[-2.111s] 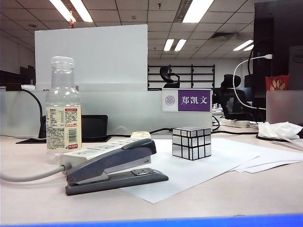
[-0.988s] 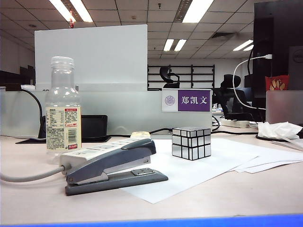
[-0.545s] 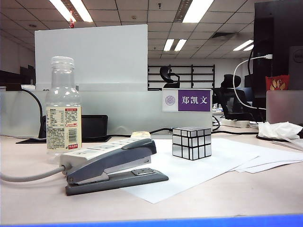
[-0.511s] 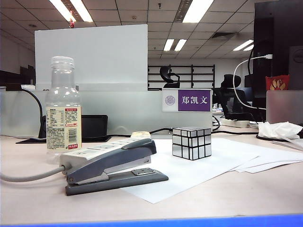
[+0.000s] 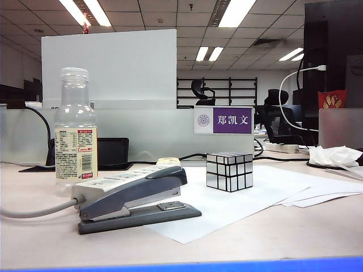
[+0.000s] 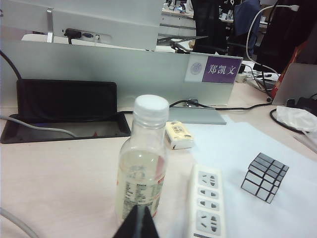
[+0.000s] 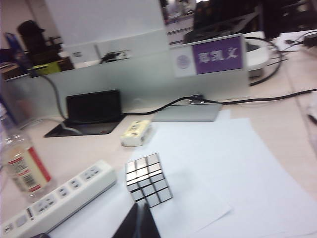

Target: Press the button on the power strip.

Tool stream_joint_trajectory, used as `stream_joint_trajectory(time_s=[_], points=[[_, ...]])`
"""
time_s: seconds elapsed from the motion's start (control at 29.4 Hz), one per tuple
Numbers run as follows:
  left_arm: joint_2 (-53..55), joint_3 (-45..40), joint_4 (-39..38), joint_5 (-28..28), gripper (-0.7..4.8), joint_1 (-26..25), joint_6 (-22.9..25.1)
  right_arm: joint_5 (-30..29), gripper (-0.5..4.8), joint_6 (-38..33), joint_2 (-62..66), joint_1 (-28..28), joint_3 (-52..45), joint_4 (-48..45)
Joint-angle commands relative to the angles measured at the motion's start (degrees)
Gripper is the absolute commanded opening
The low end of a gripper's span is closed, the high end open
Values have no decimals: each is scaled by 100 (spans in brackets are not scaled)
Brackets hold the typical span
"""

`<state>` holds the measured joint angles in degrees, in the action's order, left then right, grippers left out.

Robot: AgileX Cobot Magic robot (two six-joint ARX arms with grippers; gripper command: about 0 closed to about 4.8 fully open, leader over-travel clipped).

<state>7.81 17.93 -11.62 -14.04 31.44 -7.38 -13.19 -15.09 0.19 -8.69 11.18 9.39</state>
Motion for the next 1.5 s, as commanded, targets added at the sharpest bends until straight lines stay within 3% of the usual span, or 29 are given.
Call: stream_joint_trajectory(time_s=[0.03,0.72,0.82,0.89,1.02,1.16,1.33,1.5], points=[[2,17,-48,-24,-5,-9,52,87,0,42,-7,0,20,-66],[-13,17,-52,24,-5,-90,46,85,0,42,-7,-2,20,-63],[-37,17,-81,527,-5,-553,48,87,0,42,-7,-2,20,-61],[-50,17,-94,774,-5,-1200,48,85,0,42,-7,-2,20,-63],[-299,17,-162,804,-5,-2347,50,85,0,42,-7,-2,20,-61],[-503,15,-160,763,-5,-3080,48,85,0,42,-7,-2,20,-61],[-691,-404,-114,785,-4,-3228,48,81,0,42,-7,48,20,-61],[-769,-1097,-367,785,-4,-3228,48,85,0,39,-7,809,-175,-70]])
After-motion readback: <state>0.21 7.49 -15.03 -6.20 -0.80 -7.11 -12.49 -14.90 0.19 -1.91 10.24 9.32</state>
